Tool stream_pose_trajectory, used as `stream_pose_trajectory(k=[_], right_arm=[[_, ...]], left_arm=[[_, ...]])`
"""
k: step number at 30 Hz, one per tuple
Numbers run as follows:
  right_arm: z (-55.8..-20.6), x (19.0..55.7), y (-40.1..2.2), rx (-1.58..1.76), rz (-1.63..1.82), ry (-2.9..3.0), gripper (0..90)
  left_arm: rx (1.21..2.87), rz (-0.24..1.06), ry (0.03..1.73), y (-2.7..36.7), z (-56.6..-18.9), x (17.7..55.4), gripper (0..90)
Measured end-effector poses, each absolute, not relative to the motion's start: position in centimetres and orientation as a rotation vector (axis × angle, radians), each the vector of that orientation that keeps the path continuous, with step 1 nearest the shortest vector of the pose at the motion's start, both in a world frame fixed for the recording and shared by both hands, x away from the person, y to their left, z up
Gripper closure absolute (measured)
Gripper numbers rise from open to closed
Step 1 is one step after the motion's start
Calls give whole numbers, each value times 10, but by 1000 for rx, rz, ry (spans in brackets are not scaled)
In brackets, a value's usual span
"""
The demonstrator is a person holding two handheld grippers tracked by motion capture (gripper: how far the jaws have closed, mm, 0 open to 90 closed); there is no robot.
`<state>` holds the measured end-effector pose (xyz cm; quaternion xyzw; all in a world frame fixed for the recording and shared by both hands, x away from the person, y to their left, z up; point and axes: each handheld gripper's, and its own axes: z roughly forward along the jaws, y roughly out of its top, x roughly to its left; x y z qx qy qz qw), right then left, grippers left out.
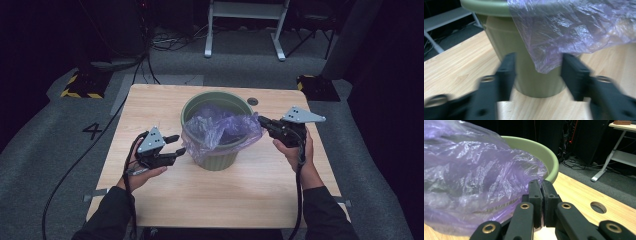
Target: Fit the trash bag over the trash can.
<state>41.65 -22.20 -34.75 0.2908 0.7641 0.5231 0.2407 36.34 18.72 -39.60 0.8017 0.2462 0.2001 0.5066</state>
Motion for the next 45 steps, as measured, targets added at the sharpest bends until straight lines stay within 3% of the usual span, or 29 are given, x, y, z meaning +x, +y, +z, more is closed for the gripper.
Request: stream_pose_trajectory(k=[2,6,20,25,35,41,42,45], right_arm=[[-347,416,-222,796,1428,2087,878],[-345,414,-220,784,1417,2079,878],[-342,411,-213,770,1392,2077,875],[-342,412,-213,778,1391,2076,875],[-342,414,-213,800,1371,2075,874],[-342,413,-213,797,1368,2078,863],[-342,413,-212,797,1372,2078,862],[-342,414,-211,789,1377,2079,862]], left_arm=[[1911,497,580,190,-392,356,266],[1893,508,523,193,-383,339,155],[1792,565,375,168,-334,310,155],[1827,585,371,153,-329,319,195],[1887,509,265,134,-320,309,152],[1934,589,289,121,-321,308,157],[1937,609,315,120,-321,312,165],[1945,641,392,122,-321,328,311]])
